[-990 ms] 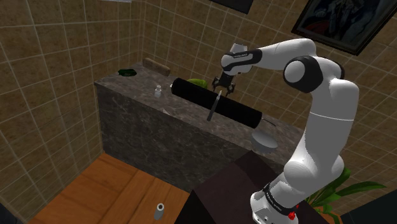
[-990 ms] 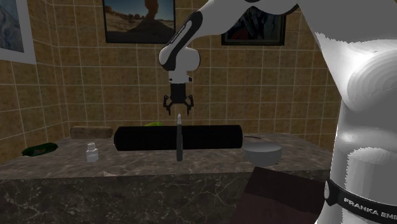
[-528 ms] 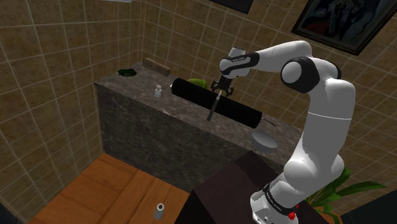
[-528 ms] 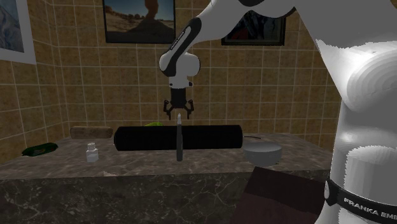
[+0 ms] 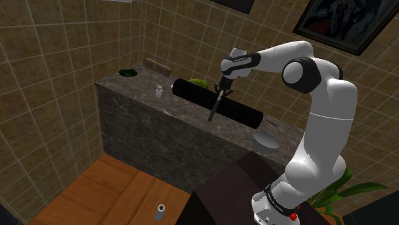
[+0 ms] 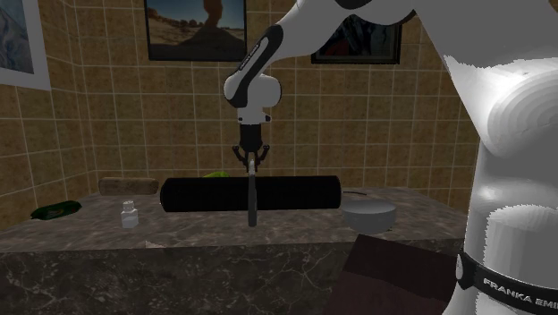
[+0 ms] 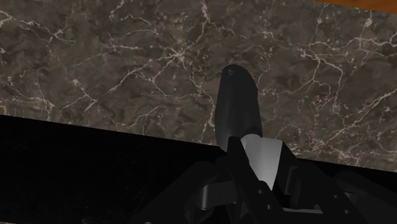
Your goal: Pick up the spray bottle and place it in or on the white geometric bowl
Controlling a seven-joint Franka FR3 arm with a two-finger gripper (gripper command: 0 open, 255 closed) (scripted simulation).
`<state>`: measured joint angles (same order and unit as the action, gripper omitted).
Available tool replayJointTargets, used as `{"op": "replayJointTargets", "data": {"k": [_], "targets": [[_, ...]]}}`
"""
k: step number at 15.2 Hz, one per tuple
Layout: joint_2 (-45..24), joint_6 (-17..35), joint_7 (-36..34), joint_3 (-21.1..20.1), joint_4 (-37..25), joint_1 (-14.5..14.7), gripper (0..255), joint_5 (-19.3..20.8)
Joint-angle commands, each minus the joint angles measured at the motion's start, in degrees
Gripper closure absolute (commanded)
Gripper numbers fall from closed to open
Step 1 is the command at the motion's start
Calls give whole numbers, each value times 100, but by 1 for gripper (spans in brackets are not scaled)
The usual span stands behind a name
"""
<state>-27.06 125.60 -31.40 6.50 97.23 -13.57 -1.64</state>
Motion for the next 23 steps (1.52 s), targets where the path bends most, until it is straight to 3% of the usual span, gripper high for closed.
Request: {"op": "replayJointTargets", "data": {"k": [1,6,23], "targets": [[-1,0,0,0,0,0,255,0],[-1,1,0,0,1,0,255,0],[486,-1100,-15,31,-615,16,255,59]]}}
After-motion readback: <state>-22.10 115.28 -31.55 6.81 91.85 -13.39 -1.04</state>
